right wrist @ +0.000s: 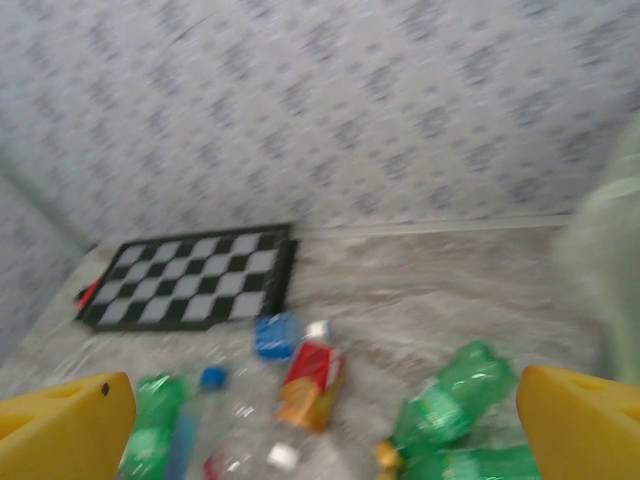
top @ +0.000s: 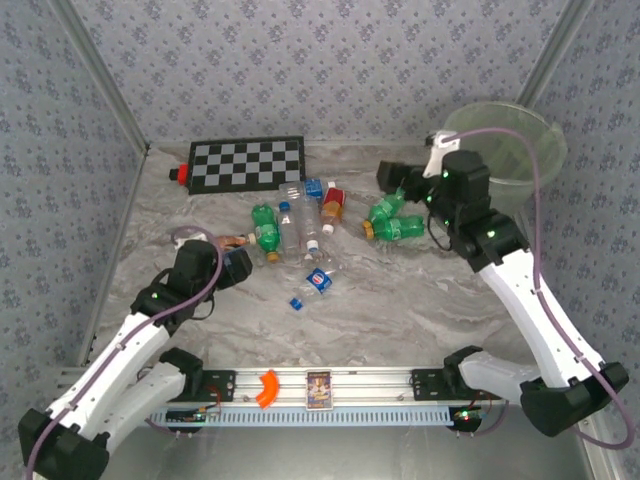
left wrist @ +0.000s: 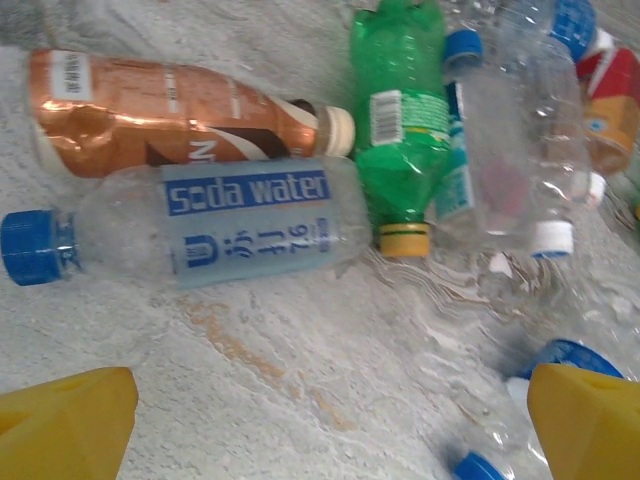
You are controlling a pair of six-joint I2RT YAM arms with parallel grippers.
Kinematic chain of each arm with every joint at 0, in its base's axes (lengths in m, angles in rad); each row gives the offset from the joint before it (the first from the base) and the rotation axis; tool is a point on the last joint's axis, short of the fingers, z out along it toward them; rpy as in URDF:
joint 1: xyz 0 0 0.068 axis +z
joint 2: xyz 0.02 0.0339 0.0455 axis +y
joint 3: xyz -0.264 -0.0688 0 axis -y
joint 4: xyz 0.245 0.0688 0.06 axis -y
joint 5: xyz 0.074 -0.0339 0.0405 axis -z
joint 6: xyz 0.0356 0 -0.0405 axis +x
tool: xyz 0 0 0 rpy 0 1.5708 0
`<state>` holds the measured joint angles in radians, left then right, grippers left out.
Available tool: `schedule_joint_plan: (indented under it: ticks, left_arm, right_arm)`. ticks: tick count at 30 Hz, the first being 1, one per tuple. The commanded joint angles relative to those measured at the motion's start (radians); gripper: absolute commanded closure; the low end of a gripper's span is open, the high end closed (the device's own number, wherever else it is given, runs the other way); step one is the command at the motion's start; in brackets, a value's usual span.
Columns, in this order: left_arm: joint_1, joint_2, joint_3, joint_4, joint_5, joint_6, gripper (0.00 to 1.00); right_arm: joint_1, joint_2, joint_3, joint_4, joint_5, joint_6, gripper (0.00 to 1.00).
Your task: Put the plastic bottles in the bin
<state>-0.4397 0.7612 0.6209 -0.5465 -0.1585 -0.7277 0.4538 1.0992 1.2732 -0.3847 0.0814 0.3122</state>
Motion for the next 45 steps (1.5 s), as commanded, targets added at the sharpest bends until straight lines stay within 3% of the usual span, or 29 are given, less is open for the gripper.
schedule_joint_plan:
  ticks: [1,7,12,26,45]
  left_arm:
    - [0.071,0.032,0.030,0.044,0.051,-0.014,0.00]
    - [0.193,0.105,0.025,0.130,0.076,-0.037,0.00]
    - [0.249,0.219,0.020,0.260,0.128,-0.023,0.00]
    - [0.349,0.408,0.027,0.348,0.188,0.004,0.00]
    - [0.350,0.303,-0.098,0.362,0.322,-0.010,0.00]
  right_arm:
    - [0.109,-0.034,-0.070,0.083,-0.040,-0.031,0.00]
    - [0.270,-0.034,-0.192,0.162,-0.058,-0.040,0.00]
    - [0.344,-0.007,-0.225,0.212,-0.066,-0.070,0.00]
    - [0.374,0.019,-0.242,0.225,-0.073,-0.064,0.00]
    - [0.396,0.045,-0.233,0.230,-0.057,-0.050,0.00]
